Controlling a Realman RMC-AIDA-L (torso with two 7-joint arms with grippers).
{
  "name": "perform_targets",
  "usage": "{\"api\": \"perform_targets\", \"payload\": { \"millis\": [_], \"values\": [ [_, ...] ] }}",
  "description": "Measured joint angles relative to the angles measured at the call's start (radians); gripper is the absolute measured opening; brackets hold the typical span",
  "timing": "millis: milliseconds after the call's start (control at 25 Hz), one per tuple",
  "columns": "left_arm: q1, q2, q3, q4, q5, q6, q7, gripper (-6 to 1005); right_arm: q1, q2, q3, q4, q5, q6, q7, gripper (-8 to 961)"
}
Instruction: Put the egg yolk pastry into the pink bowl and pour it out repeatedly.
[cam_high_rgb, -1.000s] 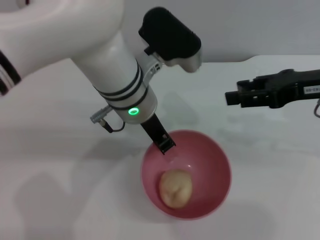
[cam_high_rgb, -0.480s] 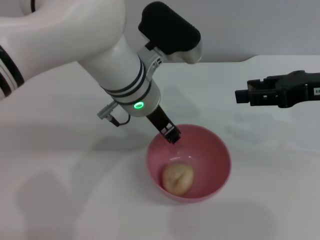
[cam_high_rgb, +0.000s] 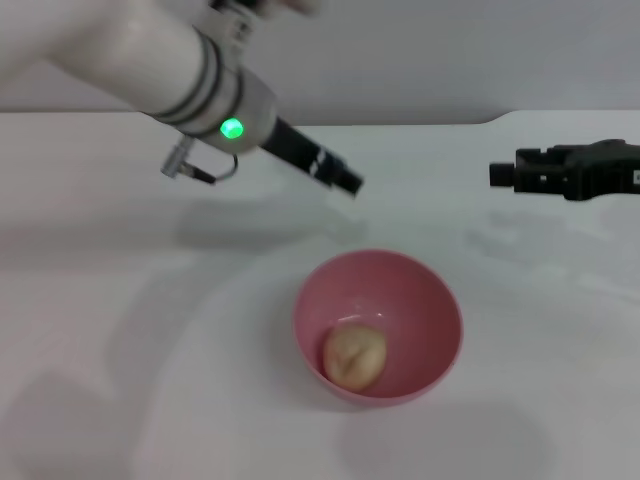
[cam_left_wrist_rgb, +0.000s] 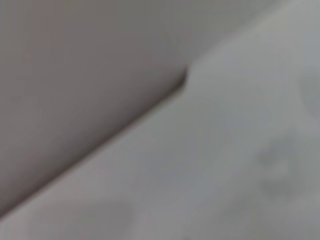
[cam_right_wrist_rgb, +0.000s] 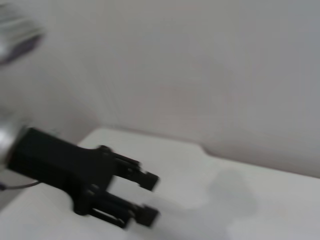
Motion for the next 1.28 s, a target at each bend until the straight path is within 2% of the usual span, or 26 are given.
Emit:
{"api": "perform_targets", "payload": {
  "millis": [40,80,200,280,440,520,600,640,720,880,1000,1080,1120,1160,1280],
  "values": [
    [0.043,0.001,-0.056,0.029,-0.051,-0.023,0.036,694,0.002,0.000,0.010,-0.036,0.016,-0.018,-0.012,569],
    [0.043,0.001,-0.056,0.029,-0.051,-0.023,0.036,694,0.008,0.000,0.019,-0.086,0.038,-0.049,-0.022,569],
    [0.125,0.002,-0.181,0.061,-0.225,-0.045,0.139,693,0.025,-0.003,0.067,-0.237,0.096,-0.131,-0.083,569],
    [0.192,0.004,-0.313,0.043,-0.460,-0.048,0.270,693,0.029,-0.002,0.103,-0.302,0.125,-0.159,-0.139,569],
    [0.288,0.009,-0.535,-0.120,-0.931,0.001,0.533,694,0.016,0.005,0.158,-0.366,0.209,-0.180,-0.246,568],
    [0.319,0.010,-0.620,-0.212,-1.085,0.040,0.657,693,-0.001,0.008,0.174,-0.386,0.270,-0.195,-0.279,568],
    [0.370,0.006,-0.720,-0.329,-1.280,0.093,0.881,692,-0.027,0.011,0.189,-0.436,0.370,-0.271,-0.309,568],
    [0.370,0.006,-0.720,-0.329,-1.280,0.093,0.881,691,-0.027,0.011,0.189,-0.436,0.370,-0.271,-0.309,568],
    [0.409,0.001,-0.737,-0.362,-1.379,0.104,1.069,690,-0.043,0.012,0.191,-0.479,0.437,-0.343,-0.339,568],
    [0.477,-0.006,-0.736,-0.426,-1.518,0.104,1.508,688,-0.072,0.017,0.192,-0.568,0.555,-0.496,-0.463,568],
    [0.492,-0.006,-0.736,-0.545,-1.608,0.103,1.836,688,-0.087,0.022,0.188,-0.625,0.627,-0.582,-0.615,568],
    [0.492,-0.004,-0.736,-0.604,-1.633,0.091,1.965,688,-0.090,0.022,0.183,-0.684,0.706,-0.616,-0.781,568],
    [0.492,-0.004,-0.736,-0.604,-1.633,0.091,1.965,688,-0.091,0.023,0.181,-0.718,0.748,-0.623,-0.868,568],
    [0.490,-0.003,-0.737,-0.667,-1.642,0.050,2.107,688,-0.091,0.023,0.180,-0.753,0.797,-0.623,-0.956,568],
    [0.486,-0.004,-0.737,-0.704,-1.645,0.014,2.178,688,-0.087,0.022,0.179,-0.855,0.926,-0.617,-1.173,567]
  ]
}}
